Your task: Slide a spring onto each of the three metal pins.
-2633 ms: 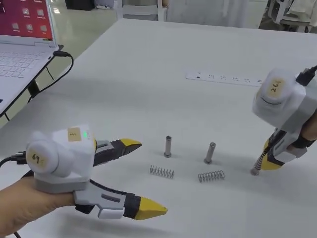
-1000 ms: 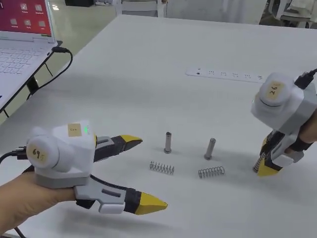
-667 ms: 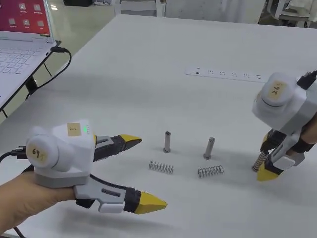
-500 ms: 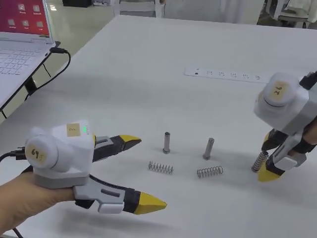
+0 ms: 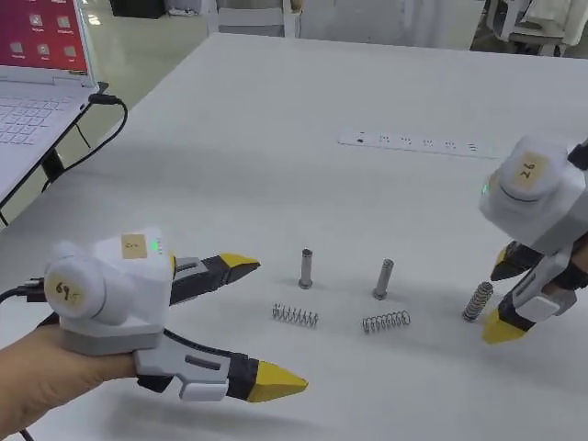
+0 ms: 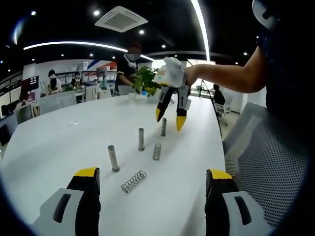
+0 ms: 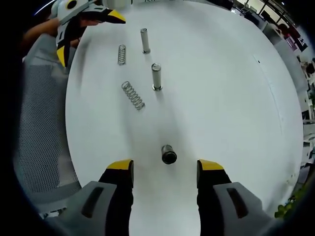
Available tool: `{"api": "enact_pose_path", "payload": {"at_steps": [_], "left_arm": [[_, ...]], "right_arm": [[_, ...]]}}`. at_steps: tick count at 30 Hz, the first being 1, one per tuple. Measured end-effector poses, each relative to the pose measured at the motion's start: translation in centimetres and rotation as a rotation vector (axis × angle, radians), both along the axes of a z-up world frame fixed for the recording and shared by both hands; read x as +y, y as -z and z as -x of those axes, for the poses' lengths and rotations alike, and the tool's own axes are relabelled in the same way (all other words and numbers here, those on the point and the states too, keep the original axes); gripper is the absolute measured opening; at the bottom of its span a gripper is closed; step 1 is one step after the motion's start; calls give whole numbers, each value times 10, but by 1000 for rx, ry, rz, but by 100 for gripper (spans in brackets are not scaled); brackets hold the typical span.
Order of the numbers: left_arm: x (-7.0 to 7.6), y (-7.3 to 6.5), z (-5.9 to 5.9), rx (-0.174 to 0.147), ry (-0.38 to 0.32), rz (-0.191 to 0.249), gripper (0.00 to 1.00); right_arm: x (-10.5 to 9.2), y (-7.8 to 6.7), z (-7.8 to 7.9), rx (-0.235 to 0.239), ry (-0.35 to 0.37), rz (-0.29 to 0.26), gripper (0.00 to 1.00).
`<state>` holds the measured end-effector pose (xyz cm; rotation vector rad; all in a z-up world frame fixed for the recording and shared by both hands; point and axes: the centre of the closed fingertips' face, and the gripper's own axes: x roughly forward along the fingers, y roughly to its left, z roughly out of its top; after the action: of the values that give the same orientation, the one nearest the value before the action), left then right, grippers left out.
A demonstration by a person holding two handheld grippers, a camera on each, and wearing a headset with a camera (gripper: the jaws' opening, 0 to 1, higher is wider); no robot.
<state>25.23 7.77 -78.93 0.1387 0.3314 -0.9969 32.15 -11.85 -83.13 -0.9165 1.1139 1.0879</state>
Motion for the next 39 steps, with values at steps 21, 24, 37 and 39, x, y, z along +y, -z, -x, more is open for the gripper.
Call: {"api": "enact_pose_path", "payload": {"at_steps": [21,24,37,39], "left_arm": [[-1,-3,0,-9,4,6,85],[-1,-3,1,-11,4,7,85],[-1,-4,1,-16,6,6,85],[-2,-5,2,-17,6,6,85]], "right_arm": [[-5,-6,15,-2,20,-17,51],[-6,-6,18,4,25,-19,50],[-5,-4,31,32,35,-34,48],[-5,-4,33,32,34,-34,47]]}}
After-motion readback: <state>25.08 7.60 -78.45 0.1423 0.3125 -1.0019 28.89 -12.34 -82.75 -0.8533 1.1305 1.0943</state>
